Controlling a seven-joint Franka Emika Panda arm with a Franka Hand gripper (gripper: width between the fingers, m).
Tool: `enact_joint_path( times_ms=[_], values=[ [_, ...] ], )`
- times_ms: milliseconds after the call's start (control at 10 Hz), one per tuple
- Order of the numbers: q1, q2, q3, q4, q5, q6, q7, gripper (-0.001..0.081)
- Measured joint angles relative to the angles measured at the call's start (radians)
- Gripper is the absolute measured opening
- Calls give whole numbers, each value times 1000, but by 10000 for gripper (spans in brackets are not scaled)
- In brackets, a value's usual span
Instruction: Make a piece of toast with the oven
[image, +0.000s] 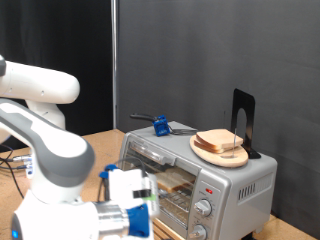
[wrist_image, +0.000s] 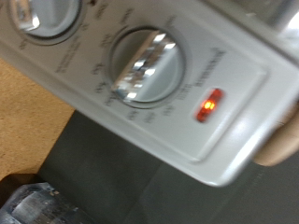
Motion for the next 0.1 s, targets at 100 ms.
enact_joint_path(
  times_ms=[100],
  values=[
    [-30,-16,9,-8,3,-40,24,806]
  ],
)
